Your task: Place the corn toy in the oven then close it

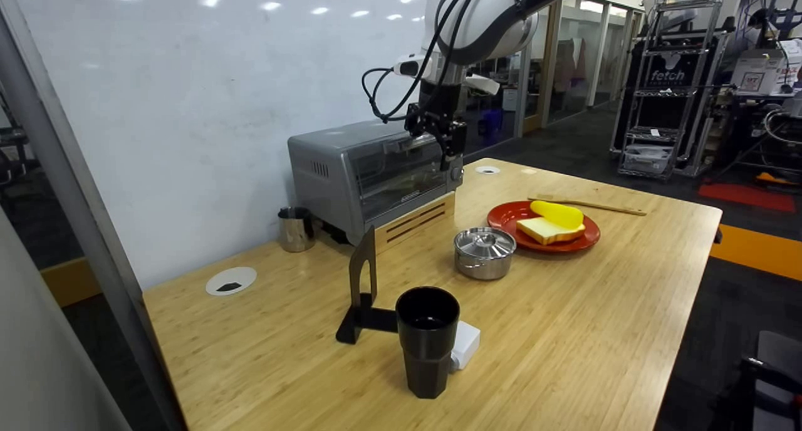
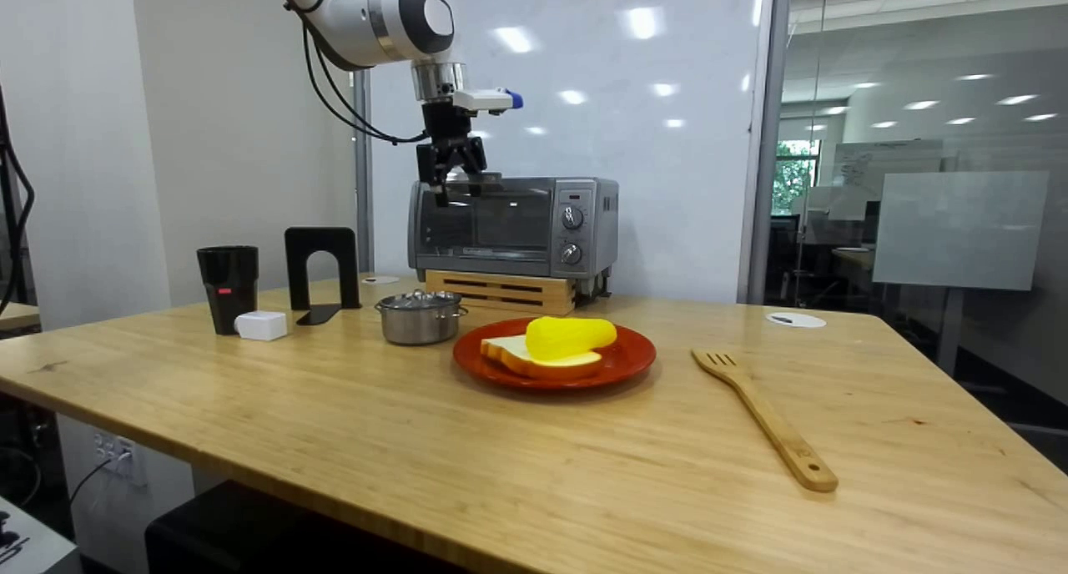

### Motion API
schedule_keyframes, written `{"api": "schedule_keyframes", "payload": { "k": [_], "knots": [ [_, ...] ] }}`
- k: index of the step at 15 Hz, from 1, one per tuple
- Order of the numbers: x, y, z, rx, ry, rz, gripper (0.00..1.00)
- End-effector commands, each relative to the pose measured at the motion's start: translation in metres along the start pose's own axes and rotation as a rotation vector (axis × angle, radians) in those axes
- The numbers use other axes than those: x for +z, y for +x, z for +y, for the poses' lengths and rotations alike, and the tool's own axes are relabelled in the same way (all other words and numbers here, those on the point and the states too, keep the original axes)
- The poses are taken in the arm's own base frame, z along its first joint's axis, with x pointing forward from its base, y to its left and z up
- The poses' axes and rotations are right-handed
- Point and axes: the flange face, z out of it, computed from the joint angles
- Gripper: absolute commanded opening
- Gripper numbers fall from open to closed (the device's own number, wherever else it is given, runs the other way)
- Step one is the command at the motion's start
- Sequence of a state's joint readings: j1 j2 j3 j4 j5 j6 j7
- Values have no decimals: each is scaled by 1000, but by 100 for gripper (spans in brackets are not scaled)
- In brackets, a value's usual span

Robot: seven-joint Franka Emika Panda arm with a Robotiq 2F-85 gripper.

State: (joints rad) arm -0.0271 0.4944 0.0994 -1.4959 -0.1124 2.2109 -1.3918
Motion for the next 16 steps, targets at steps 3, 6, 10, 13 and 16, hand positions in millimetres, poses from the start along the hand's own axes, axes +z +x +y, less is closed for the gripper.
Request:
{"api": "schedule_keyframes", "payload": {
  "k": [3, 6, 10, 13, 16],
  "knots": [
    [6, 11, -38, -42, 107, -18, 100],
    [4, 18, -49, -58, 117, -27, 100],
    [-3, 28, -66, -86, 117, -45, 100],
    [-12, 36, -81, -107, 103, -56, 100],
    [-24, 40, -93, -122, 94, -70, 100]
  ]
}}
